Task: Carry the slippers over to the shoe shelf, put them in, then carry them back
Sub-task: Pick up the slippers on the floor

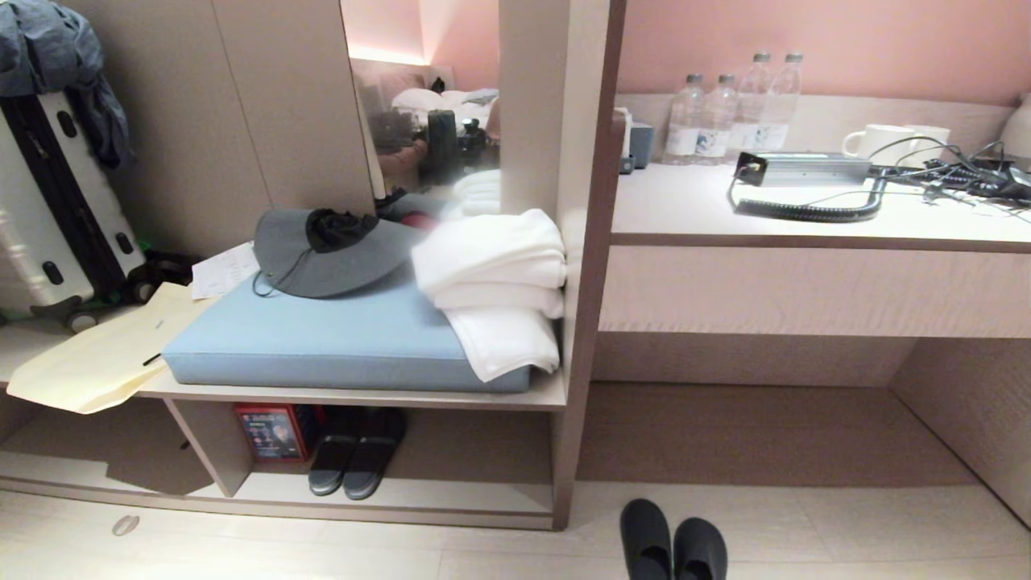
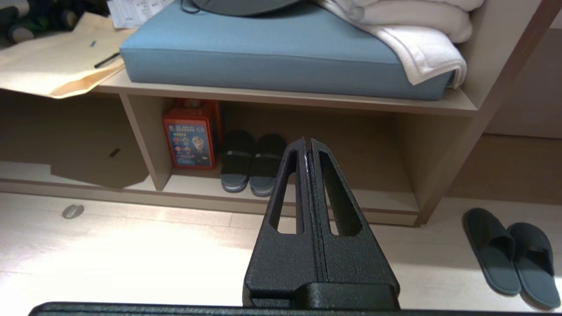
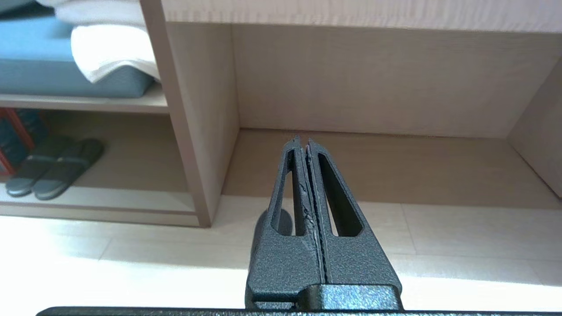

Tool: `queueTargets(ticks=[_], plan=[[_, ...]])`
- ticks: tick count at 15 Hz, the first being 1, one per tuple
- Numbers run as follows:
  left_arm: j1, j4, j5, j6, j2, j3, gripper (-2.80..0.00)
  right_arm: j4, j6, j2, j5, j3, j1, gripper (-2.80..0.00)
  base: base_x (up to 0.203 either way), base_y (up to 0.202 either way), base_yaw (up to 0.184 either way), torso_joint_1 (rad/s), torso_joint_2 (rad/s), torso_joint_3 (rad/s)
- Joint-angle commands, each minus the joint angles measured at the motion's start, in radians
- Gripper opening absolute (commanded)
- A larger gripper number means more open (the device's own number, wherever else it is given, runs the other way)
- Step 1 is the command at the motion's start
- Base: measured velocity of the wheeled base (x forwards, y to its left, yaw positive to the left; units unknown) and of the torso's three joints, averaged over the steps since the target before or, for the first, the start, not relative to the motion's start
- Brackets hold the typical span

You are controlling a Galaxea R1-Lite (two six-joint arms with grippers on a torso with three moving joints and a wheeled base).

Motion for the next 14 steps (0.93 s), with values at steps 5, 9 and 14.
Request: queueTargets(ticks=[5, 9, 14], plan=[[0.0, -0.001, 0.0, 0.001, 0.0, 0.0, -2.8, 0.0, 0.002, 0.0, 0.001, 0.0, 0.001, -2.8, 0.0, 0.0, 0.0, 0.004, 0.0, -0.19], [0.0, -0.001, 0.0, 0.001, 0.0, 0.0, -2.8, 0.0, 0.009, -0.002, 0.001, 0.0, 0.001, -2.8, 0.0, 0.0, 0.0, 0.002, 0.0, -0.195], [0.0, -0.001, 0.0, 0.001, 0.0, 0.0, -2.8, 0.0, 0.009, -0.002, 0.001, 0.0, 0.001, -2.8, 0.0, 0.0, 0.0, 0.005, 0.0, -0.199]])
